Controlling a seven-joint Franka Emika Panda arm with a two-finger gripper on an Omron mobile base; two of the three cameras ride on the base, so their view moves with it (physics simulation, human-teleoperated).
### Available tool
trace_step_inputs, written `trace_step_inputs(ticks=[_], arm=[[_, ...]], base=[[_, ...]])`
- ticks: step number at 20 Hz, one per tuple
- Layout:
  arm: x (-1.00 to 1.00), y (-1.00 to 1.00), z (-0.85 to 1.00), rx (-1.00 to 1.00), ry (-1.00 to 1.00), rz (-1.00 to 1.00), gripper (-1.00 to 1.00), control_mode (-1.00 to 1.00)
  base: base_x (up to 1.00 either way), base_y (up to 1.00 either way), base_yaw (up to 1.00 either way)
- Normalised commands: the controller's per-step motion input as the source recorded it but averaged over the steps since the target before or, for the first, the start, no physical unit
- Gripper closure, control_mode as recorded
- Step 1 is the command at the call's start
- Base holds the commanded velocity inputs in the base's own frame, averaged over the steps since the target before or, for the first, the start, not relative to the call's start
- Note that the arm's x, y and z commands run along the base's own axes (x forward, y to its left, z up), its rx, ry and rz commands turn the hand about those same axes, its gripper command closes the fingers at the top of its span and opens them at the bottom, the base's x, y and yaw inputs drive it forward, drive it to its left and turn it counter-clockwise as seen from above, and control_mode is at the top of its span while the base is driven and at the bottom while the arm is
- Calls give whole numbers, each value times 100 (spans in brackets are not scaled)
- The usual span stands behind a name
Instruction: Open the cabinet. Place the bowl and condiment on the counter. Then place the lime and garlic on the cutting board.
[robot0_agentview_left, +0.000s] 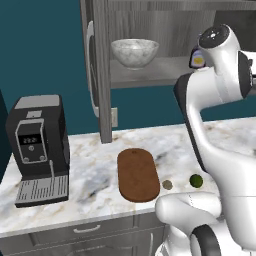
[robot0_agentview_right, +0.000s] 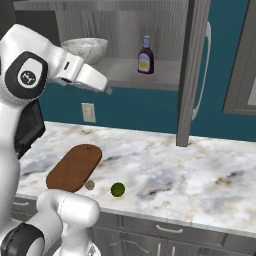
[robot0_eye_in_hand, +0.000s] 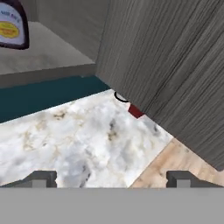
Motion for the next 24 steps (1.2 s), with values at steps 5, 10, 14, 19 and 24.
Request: trace_step_inputs(ticks=[5, 10, 14, 19, 24], arm=[[18, 3, 19, 12, -31, -6, -100, -100], [37, 25, 31, 5, -25, -6, -100, -100], [51, 18, 28, 0, -12, -5, -100, -100], [57, 8, 29, 0, -2, 0, -100, -100], [46, 0, 9, 0, 0, 0, -100, -100]], base=[[0, 0, 0], [0, 0, 0], [0, 0, 0], [0, 0, 0], [0, 0, 0]])
